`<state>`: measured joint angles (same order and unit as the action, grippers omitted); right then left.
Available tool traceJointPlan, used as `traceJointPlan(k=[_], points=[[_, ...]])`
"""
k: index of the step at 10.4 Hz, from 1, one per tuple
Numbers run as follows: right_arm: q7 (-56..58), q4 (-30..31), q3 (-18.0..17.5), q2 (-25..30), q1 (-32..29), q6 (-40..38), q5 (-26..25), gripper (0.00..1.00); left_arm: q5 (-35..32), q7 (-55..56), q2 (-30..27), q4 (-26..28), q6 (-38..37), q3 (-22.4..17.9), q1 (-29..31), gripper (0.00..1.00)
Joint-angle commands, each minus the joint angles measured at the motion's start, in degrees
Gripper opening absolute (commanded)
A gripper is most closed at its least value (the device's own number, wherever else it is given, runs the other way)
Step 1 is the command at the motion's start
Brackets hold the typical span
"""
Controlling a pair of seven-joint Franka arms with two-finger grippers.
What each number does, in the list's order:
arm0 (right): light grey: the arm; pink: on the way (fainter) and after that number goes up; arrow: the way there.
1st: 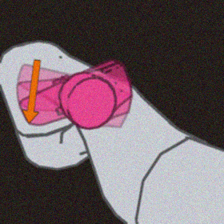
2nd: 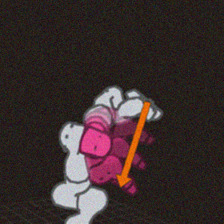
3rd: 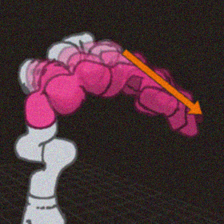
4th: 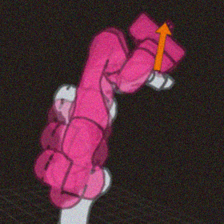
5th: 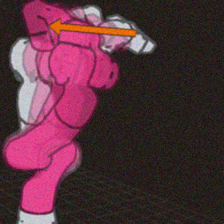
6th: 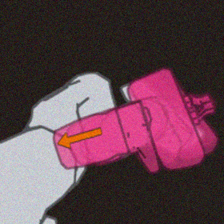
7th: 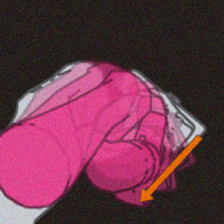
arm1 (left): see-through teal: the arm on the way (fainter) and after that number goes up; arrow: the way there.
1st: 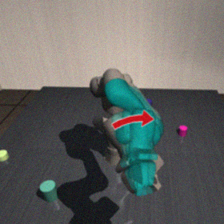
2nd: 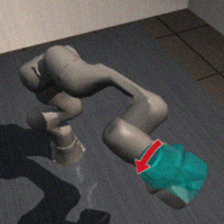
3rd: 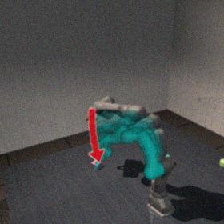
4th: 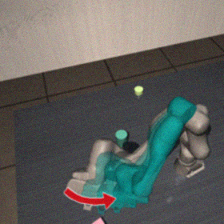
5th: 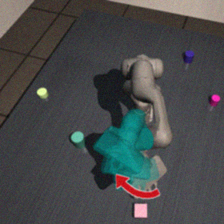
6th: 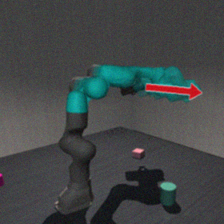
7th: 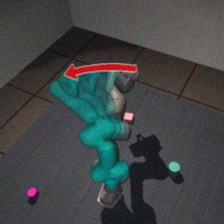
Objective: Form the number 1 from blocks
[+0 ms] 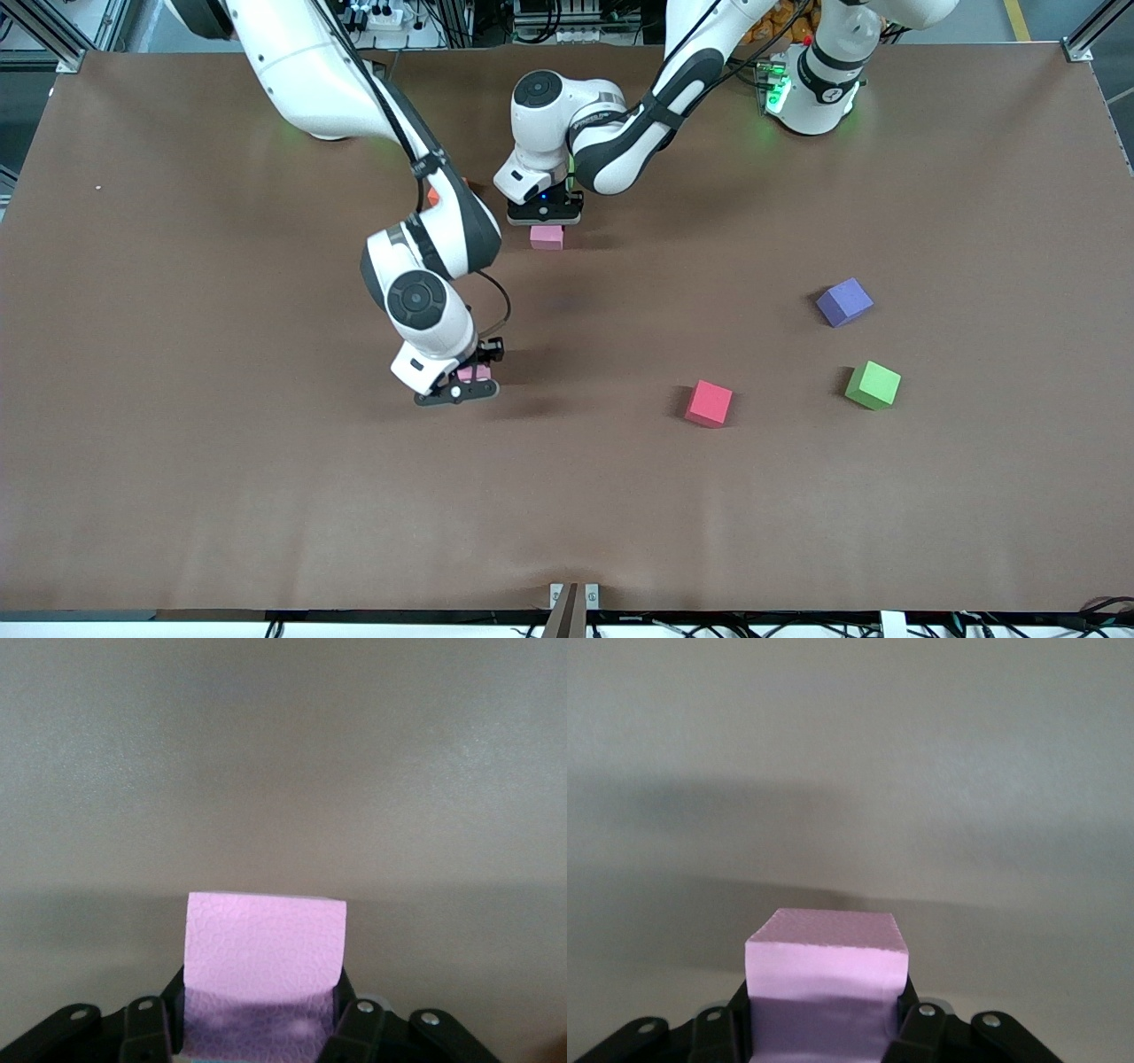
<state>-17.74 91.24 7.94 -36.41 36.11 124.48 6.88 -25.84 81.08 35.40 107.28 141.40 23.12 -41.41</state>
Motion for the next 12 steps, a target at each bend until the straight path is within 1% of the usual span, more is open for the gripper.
traceJointPlan(k=[1,2,3,4,5,8,9,11,12], points=[[-1.86,11.12,-0.21,7.3,1.06,4.78,-0.21,0.0,-2.19,2.85,-0.68,1.18,0.54,-0.09,-0.08,0.99],[-4.73,14.2,-0.21,8.71,1.77,7.76,-0.2,0.0,-2.28,3.38,-1.03,1.18,0.28,-0.09,-0.08,1.0],[-6.94,15.97,-0.21,9.51,2.82,8.92,-0.2,0.0,-2.19,3.38,-1.82,1.18,0.02,-0.09,-0.08,1.0],[-8.26,16.51,-0.21,9.86,3.44,8.93,-0.2,0.0,-2.19,3.38,-2.79,1.53,-0.25,-0.09,0.01,1.0],[-9.67,17.04,-0.21,9.95,3.97,9.02,-0.2,0.0,-2.19,3.21,-3.93,1.62,-2.16,0.0,0.01,1.0],[-14.59,17.04,-0.21,9.87,5.72,9.55,-0.2,0.0,-2.19,1.98,-10.07,2.23,-7.09,0.26,0.97,1.0],[-14.87,17.04,-0.21,9.87,5.73,9.55,-0.12,0.0,-2.11,-0.81,-12.7,3.54,-7.19,0.26,1.5,1.0],[-15.74,17.13,-0.21,9.87,5.99,9.55,-0.12,0.0,-1.23,-6.52,-17.1,5.04,-7.19,0.44,4.48,1.0],[-16.36,17.13,-0.21,9.87,6.34,9.55,-0.12,0.0,-1.23,-10.38,-18.77,6.09,-7.19,0.52,6.93,1.0]])
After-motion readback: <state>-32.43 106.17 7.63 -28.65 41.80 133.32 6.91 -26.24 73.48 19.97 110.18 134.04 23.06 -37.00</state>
